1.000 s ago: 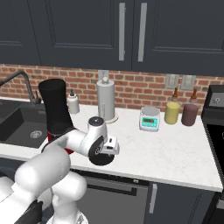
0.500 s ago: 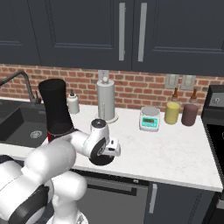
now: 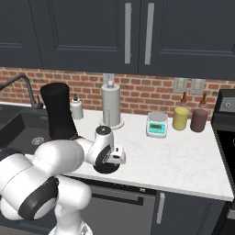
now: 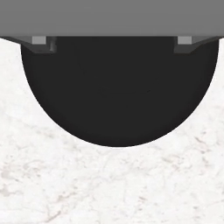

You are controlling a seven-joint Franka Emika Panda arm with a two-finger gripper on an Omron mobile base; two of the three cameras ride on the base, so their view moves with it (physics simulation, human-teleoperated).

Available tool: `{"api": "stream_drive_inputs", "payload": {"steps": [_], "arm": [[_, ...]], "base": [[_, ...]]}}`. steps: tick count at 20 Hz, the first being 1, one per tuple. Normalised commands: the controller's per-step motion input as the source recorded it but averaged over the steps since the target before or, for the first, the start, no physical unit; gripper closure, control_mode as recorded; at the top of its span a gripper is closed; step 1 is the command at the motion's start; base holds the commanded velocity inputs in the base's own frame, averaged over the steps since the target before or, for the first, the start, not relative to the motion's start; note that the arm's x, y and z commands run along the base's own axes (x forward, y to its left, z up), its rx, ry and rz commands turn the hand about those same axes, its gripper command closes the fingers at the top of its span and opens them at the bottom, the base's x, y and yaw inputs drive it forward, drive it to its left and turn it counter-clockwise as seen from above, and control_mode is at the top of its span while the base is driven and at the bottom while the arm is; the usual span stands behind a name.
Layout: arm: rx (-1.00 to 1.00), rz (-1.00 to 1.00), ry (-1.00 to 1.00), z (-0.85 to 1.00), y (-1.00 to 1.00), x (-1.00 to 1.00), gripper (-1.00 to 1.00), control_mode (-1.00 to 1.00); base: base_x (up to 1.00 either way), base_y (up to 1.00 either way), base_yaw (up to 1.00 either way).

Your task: Close the lid blender by securely placing the lid on top.

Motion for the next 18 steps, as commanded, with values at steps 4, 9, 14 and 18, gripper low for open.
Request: {"api": "stream_drive_inputs", "payload": {"steps": [4, 9, 14, 18], "arm": [[-0.01, 0.00, 0.00, -0.22, 0.18, 0.09, -1.00, -1.00], [-0.01, 0.00, 0.00, -0.26, 0.18, 0.08, 1.00, -1.00], [-0.03, 0.00, 0.02, -0.39, 0.17, 0.00, 1.00, -1.00], [-0.04, 0.00, 0.05, -0.46, 0.09, 0.00, 1.00, -1.00]], "base": [[0.00, 0.00, 0.00], [0.00, 0.00, 0.00], [0.00, 0.00, 0.00], [0.00, 0.00, 0.00]]}}
